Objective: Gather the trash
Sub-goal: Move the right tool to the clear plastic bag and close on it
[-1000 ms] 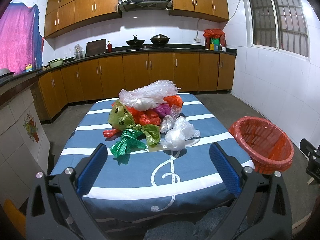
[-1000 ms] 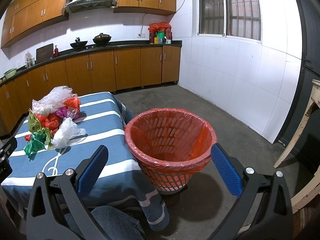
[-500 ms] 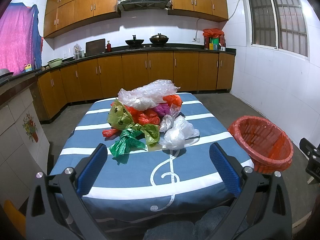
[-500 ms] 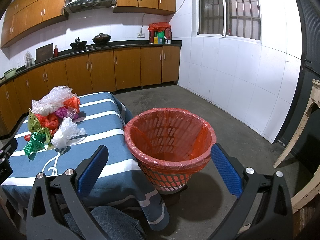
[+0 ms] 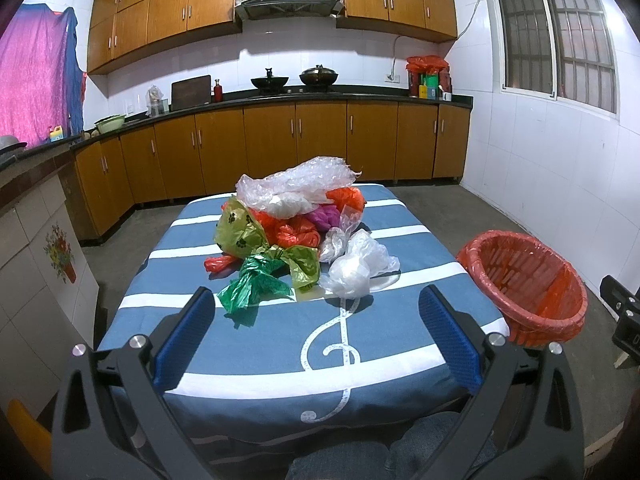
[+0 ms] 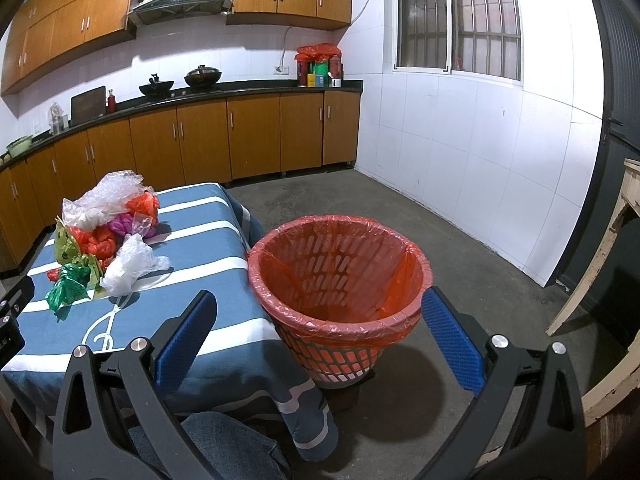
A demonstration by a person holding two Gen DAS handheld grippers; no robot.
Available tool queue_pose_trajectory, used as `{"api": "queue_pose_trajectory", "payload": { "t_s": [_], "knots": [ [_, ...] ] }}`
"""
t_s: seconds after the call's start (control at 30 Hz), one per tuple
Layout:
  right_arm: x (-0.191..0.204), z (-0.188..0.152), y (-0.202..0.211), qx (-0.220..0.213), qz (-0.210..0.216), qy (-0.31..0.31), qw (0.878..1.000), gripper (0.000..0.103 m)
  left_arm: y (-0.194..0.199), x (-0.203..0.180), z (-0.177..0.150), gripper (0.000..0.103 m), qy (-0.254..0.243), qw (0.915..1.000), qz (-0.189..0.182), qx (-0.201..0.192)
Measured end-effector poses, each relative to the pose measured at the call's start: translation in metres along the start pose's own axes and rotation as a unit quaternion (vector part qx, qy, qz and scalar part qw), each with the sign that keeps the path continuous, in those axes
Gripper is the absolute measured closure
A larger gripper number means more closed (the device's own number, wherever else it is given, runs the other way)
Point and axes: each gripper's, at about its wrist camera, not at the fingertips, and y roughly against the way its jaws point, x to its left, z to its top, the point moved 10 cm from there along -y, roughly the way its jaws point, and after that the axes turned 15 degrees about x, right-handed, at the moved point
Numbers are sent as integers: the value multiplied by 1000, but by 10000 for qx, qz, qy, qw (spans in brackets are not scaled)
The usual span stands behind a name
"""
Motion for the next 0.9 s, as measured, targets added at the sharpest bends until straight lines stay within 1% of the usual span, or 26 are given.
{"api": "queue_pose_trajectory", "payload": {
  "t_s": [0.17,0.2,0.23,0.27,0.3,0.47,0.57,0.73,0.83,0.9],
  "knots": [
    [4,3,3,-36,69,72,9999,2,-3,3,-3,4,50,10000,72,0],
    [5,3,2,-51,73,89,9999,2,-13,5,-4,4,73,9999,95,0],
    [8,4,2,-66,98,122,9999,2,-15,8,-5,4,107,9999,111,8],
    [10,3,-7,-67,118,146,9998,2,-9,16,-5,4,129,9999,111,20],
    [14,5,-9,-80,149,173,9997,2,-17,17,-4,4,165,9998,116,42],
    [37,15,-17,-82,331,321,9989,2,-27,45,-2,4,429,9986,268,126],
    [57,22,-25,-53,481,434,9979,2,-34,64,1,4,556,9977,332,179],
    [104,37,-41,28,837,624,9945,2,-41,97,5,4,782,9953,529,195],
    [132,43,-50,31,934,788,9925,2,-45,120,8,4,927,9932,692,164],
    [152,46,-59,60,1003,898,9909,2,-47,138,9,4,1057,9902,898,133]
  ]
}}
